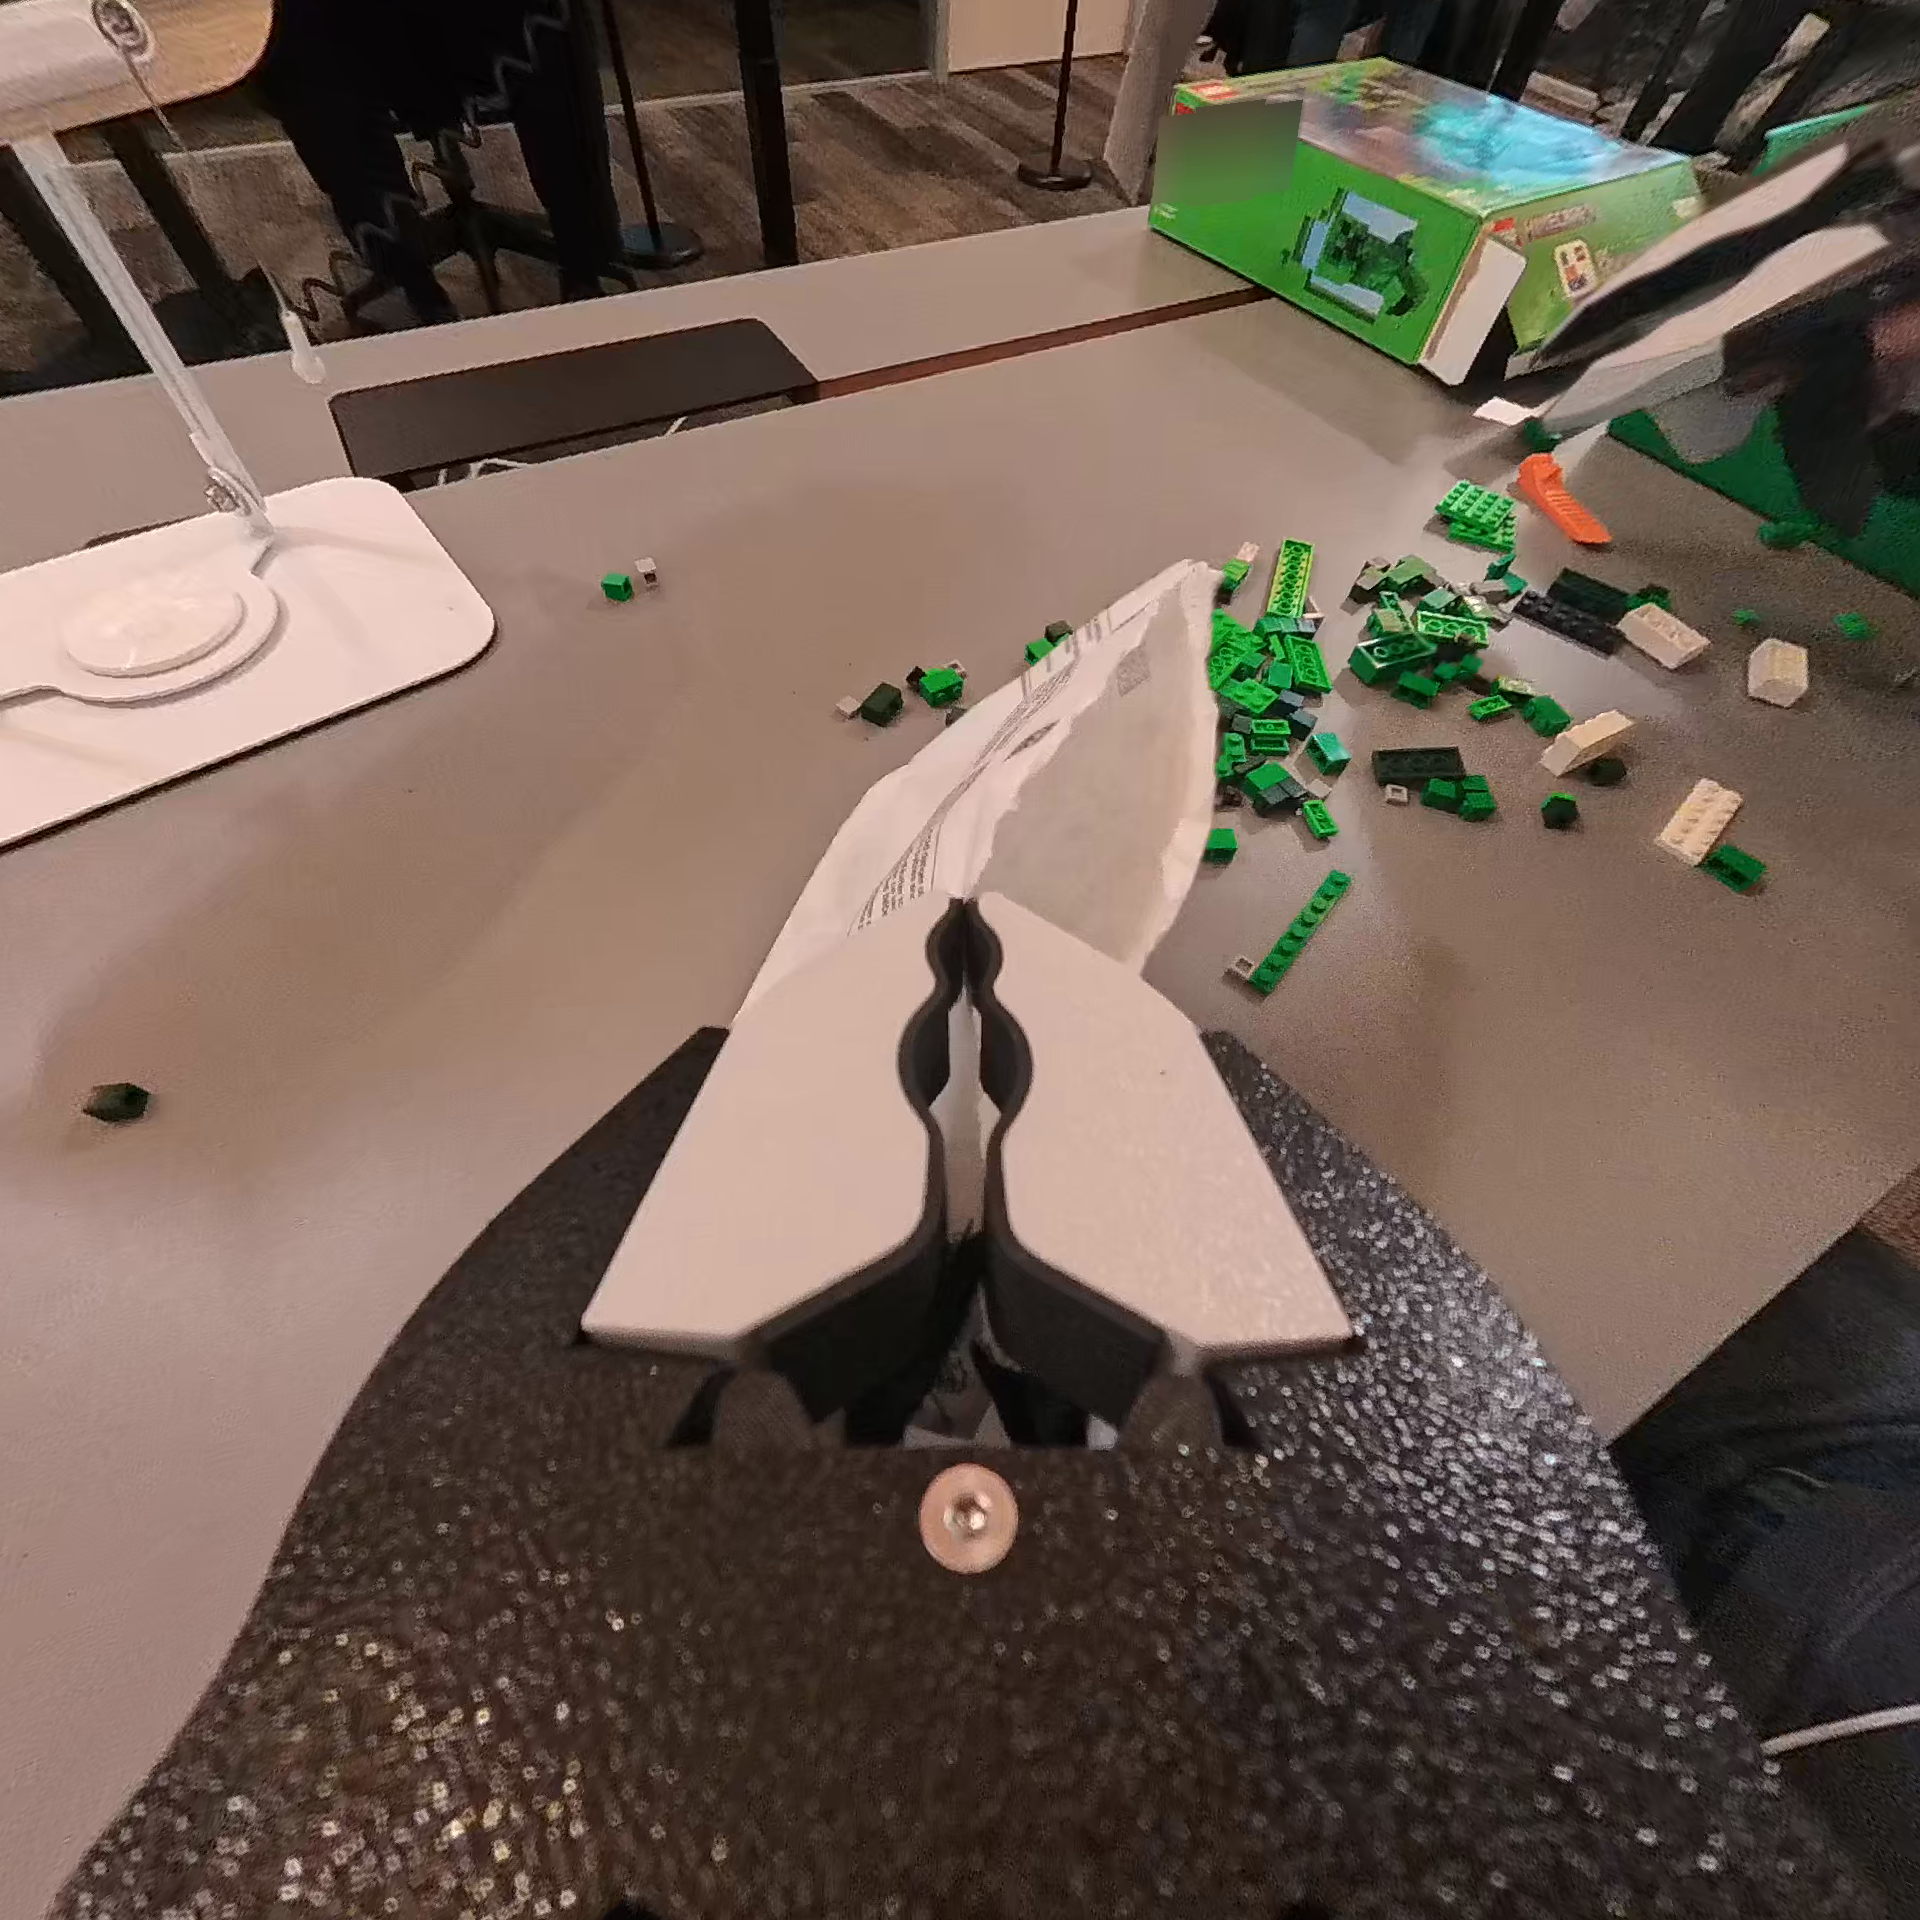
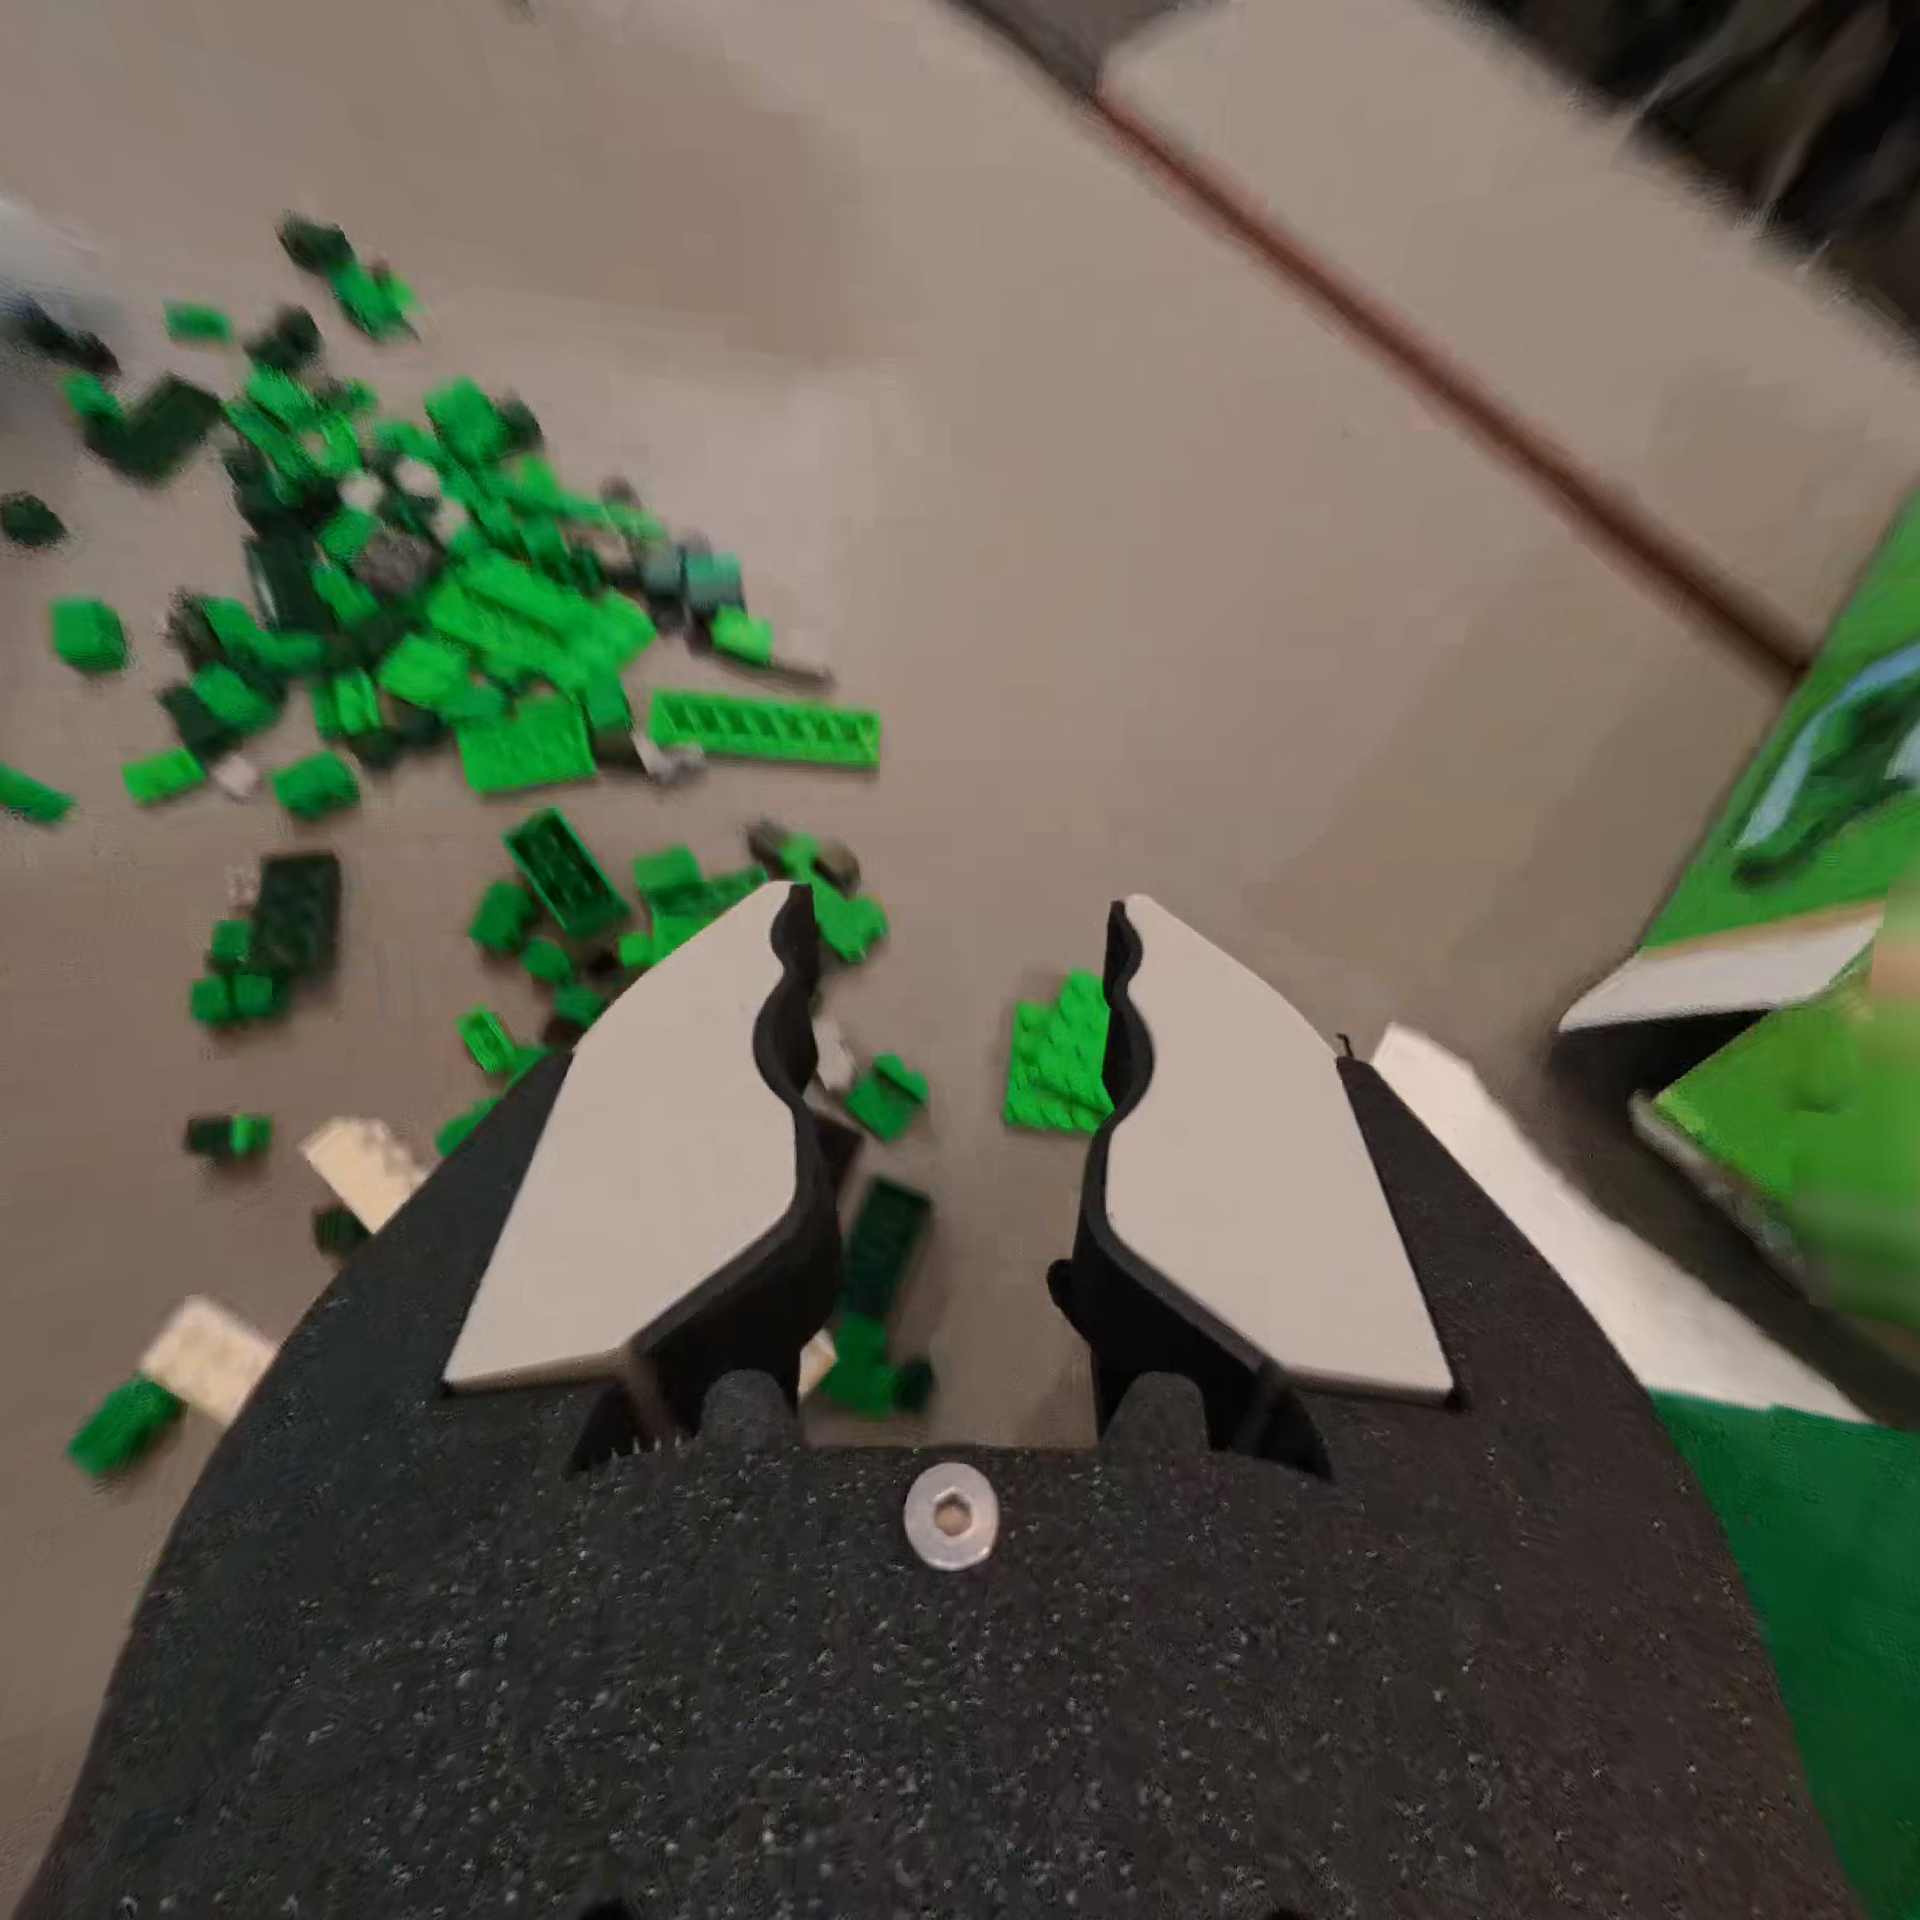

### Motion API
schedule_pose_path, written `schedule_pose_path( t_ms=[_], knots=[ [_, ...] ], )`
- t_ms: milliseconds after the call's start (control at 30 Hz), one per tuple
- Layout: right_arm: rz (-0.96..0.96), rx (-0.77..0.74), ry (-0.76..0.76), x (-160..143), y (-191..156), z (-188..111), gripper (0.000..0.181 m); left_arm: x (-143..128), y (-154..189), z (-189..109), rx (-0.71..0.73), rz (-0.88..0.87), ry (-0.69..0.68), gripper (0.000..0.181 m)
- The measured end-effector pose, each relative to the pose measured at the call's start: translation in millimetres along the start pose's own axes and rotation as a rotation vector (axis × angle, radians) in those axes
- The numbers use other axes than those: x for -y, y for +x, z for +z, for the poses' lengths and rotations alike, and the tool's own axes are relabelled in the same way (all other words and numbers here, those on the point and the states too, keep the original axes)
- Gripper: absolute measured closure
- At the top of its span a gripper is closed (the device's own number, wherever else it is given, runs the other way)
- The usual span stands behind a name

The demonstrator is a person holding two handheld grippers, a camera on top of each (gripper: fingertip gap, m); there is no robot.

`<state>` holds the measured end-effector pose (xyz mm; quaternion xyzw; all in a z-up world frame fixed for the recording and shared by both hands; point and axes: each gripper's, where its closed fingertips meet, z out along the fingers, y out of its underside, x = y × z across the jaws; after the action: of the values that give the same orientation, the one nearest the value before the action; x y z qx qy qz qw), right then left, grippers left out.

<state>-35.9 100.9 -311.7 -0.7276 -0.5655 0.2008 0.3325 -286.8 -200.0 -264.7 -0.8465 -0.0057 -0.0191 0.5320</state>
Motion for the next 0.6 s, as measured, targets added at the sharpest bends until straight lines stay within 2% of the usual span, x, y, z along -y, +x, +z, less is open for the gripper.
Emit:
schedule_pose_path(
  t_ms=[100, 233, 367, 600],
  knots=[
    [-0.013, 0.080, -0.225, -35, 15, 13, 0.124, 0, 0, -1, 0.010, 0.013, -0.005, 0.181],
    [-0.110, 0.071, -0.417, -60, 29, 28, 0.123, 1, -4, -5, 0.023, 0.014, 0.000, 0.181],
    [-0.101, 0.116, -0.489, -73, 33, 40, 0.125, 2, -6, -8, 0.027, 0.014, 0.004, 0.181],
    [-0.172, 0.155, -0.487, -72, 24, 40, 0.146, 3, -3, -8, 0.016, 0.017, 0.006, 0.181]
  ],
)
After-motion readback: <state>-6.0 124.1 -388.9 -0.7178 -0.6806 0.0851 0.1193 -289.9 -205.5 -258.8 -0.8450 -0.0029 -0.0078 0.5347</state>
